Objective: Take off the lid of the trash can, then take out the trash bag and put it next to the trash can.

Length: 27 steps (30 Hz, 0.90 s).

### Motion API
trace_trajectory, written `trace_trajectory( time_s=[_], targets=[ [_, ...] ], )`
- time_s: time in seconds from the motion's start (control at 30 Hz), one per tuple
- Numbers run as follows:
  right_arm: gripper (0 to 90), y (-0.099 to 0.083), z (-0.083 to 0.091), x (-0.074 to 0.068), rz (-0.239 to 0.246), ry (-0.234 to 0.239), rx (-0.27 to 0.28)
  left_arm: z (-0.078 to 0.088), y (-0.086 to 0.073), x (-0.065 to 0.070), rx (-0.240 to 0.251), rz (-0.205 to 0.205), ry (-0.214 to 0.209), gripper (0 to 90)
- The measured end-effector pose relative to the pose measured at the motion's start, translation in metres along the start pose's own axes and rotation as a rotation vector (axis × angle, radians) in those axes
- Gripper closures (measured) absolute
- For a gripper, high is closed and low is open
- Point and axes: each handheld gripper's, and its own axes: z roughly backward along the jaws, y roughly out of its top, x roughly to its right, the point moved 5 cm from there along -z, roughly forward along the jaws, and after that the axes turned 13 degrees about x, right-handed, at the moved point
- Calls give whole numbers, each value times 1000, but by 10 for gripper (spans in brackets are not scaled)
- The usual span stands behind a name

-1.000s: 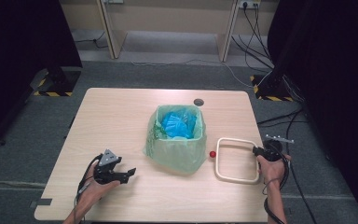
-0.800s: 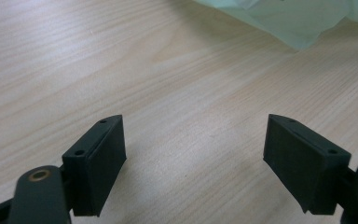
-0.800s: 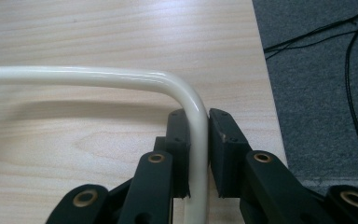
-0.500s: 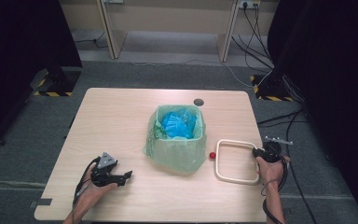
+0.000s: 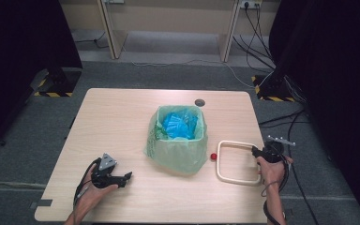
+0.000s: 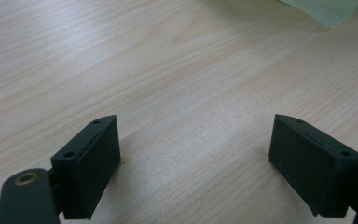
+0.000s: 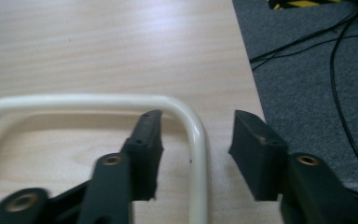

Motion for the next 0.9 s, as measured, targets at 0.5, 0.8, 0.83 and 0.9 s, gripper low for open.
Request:
trace_trajectory(
  time_s=[0.5,0.8,0.83,0.9],
  targets=[
    [170,30,11,-55,57,139,66,0,0,0,-4,1,3,140],
    [169,37,12,-80,82,201,67,0,0,0,-4,1,2,139],
    [169,37,12,-82,81,202,66,0,0,0,-4,1,2,139],
    [169,40,12,-86,87,209,70,0,0,0,-4,1,2,139]
  ],
)
